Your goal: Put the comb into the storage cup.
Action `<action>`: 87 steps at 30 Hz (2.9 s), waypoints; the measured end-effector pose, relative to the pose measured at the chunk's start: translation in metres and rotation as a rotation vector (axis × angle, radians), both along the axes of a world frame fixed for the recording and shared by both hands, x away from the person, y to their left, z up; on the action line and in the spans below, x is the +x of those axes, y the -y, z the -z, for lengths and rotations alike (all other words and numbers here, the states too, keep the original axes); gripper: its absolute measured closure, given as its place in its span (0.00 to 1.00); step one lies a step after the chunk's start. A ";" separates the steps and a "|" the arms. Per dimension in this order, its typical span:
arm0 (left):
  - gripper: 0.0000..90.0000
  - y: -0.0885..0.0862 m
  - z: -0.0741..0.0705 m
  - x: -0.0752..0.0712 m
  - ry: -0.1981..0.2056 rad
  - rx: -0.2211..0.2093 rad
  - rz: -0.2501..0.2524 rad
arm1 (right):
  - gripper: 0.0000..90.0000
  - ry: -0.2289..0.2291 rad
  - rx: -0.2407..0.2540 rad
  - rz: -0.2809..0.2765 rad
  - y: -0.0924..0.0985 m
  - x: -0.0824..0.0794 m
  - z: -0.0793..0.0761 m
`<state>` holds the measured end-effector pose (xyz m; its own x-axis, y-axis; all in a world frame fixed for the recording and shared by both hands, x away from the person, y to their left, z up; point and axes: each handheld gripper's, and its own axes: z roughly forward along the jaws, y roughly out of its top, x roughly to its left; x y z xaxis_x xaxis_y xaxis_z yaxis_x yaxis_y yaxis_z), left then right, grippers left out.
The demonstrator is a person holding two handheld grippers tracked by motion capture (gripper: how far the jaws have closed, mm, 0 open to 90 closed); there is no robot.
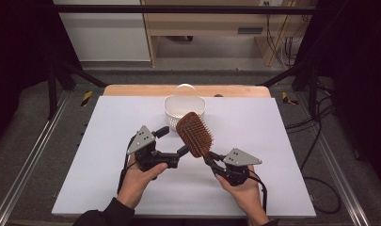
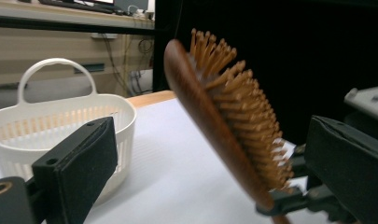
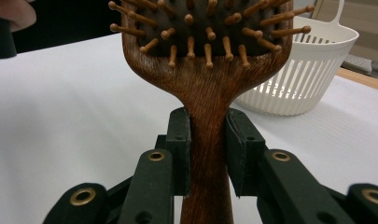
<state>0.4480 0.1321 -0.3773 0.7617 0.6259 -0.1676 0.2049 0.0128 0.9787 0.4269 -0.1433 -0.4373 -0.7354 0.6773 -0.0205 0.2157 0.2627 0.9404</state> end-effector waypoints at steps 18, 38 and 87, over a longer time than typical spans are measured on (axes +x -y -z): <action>0.02 0.015 -0.007 0.004 -0.017 0.000 -0.021 | 0.81 0.032 0.024 -0.018 -0.007 -0.008 0.000; 0.13 0.029 -0.014 0.013 -0.098 -0.089 0.000 | 0.81 0.049 0.018 -0.020 -0.010 -0.011 -0.001; 0.57 0.028 -0.016 0.009 -0.205 -0.229 -0.012 | 0.79 0.026 0.069 -0.037 -0.016 -0.010 0.004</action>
<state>0.4572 0.1040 -0.3613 0.6903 0.5627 -0.4548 0.3965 0.2315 0.8884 0.4172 -0.1268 -0.4418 -0.7597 0.6502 0.0057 0.1820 0.2043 0.9618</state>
